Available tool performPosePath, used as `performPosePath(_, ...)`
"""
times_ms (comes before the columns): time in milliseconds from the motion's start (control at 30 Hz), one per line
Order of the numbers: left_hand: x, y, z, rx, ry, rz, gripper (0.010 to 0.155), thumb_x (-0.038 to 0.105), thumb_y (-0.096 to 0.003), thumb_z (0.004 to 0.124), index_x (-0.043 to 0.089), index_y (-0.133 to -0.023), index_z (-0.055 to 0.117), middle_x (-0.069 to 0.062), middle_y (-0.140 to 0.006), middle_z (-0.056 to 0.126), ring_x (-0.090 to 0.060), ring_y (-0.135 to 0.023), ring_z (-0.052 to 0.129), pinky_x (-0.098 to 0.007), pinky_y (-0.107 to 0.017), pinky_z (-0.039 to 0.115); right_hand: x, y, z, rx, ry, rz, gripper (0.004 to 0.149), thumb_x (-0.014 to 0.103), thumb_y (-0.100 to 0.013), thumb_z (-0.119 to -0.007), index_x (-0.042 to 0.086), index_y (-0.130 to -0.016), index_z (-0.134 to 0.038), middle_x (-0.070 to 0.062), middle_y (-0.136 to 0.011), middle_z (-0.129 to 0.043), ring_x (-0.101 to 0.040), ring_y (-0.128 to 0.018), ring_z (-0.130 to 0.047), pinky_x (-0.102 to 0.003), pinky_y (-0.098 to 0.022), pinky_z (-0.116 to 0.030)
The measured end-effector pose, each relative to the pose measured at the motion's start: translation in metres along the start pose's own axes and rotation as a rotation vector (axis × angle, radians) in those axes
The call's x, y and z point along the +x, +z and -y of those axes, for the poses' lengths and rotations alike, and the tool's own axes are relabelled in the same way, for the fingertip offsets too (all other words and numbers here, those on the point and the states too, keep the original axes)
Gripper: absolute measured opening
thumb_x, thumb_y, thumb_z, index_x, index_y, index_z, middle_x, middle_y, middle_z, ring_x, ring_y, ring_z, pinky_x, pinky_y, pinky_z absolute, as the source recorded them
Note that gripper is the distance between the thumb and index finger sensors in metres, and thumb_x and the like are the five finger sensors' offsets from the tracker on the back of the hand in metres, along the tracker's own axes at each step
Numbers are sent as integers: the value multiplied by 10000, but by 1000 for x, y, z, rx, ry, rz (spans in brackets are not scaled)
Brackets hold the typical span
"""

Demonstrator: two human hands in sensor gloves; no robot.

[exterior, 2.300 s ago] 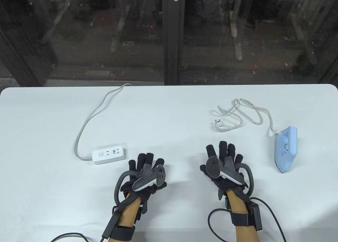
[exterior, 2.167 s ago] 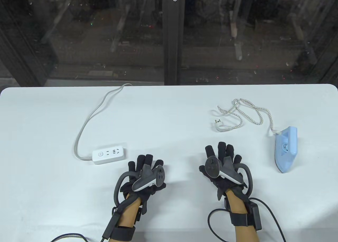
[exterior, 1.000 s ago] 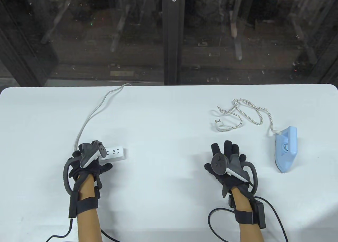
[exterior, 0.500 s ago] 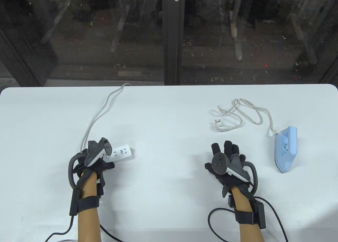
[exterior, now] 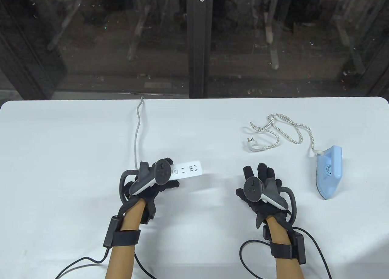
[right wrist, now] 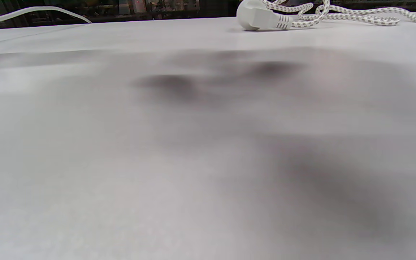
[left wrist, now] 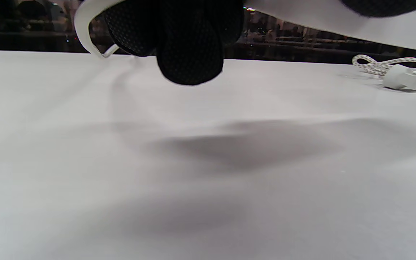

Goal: Plug the electric iron into the power strip

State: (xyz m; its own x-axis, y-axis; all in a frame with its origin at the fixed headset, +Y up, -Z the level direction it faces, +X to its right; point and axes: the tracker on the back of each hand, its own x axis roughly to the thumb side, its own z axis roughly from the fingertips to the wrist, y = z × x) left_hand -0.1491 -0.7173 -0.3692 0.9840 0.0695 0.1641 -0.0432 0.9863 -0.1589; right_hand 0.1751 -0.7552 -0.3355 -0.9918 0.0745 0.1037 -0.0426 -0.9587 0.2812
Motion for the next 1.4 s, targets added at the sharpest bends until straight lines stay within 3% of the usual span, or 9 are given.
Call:
performPosePath(67,10,-2,10,-33,26,12,808,696,-341,639,402,-1038,353,-20,-1164,530,-248,-981,790,-423,-686,793,0,0,0,3,-1,0,785,553,-574,-471,252,-1091,36,-316,-1131,104,-579,-1011,-39,-758,-696,-277)
performPosePath(167,23,-6,31,-89,28,21,805,685,-341,645,407,-1039,357,-9,-1192,456,-276,-1071,675,-447,-730,747,-2,0,-1,8,-10,-2,782,551,-576,-471,250,-1093,32,-314,-1132,101,-579,-1012,-42,-757,-697,-278)
performPosePath(300,29,-9,47,-165,-65,16,796,690,-336,625,427,-1039,362,5,-1208,424,-314,-1128,538,-482,-784,680,-3,-3,-2,20,-10,-13,780,551,-576,-472,252,-1094,29,-308,-1134,100,-575,-1014,-44,-756,-698,-279)
performPosePath(533,29,-6,57,-197,3,15,788,685,-348,634,428,-1049,384,-15,-1212,426,-328,-1139,464,-514,-834,542,-8,-21,13,30,-59,-30,795,555,-570,-488,268,-1084,46,-291,-1137,110,-564,-1020,-34,-755,-703,-275)
performPosePath(900,29,-6,57,-208,49,2,783,685,-346,636,419,-1048,414,-22,-1215,414,-340,-1139,439,-522,-829,519,-61,-108,53,105,-74,-186,884,478,-536,-650,288,-1056,38,-212,-1155,66,-526,-1030,-61,-729,-715,-294)
performPosePath(1067,29,-5,57,-205,50,2,784,689,-343,635,422,-1047,416,-18,-1214,416,-334,-1140,438,-521,-829,518,-47,-142,38,213,-51,-165,864,448,-541,-657,284,-1055,18,-140,-1210,-135,-482,-1052,-127,-716,-715,-317)
performPosePath(1133,29,-5,57,-205,50,1,783,688,-343,636,423,-1046,418,-17,-1214,419,-333,-1140,439,-520,-828,520,-42,-145,39,137,-23,-191,875,425,-534,-679,275,-1055,8,-117,-1190,-240,-444,-1073,-243,-712,-714,-347)
performPosePath(1300,30,-6,57,-214,50,-1,783,688,-344,635,423,-1047,413,-18,-1212,414,-338,-1139,432,-522,-828,516,-19,-141,41,47,7,-114,819,427,-473,-789,348,-1083,-249,29,-921,-718,-309,-957,-617,-759,-675,-334)
performPosePath(1400,29,-5,57,-209,50,0,784,690,-344,633,424,-1047,409,-19,-1213,413,-334,-1139,431,-521,-827,514,1,-132,41,-18,44,-27,791,456,-434,-808,344,-1073,-354,73,-786,-822,-253,-852,-756,-730,-690,-373)
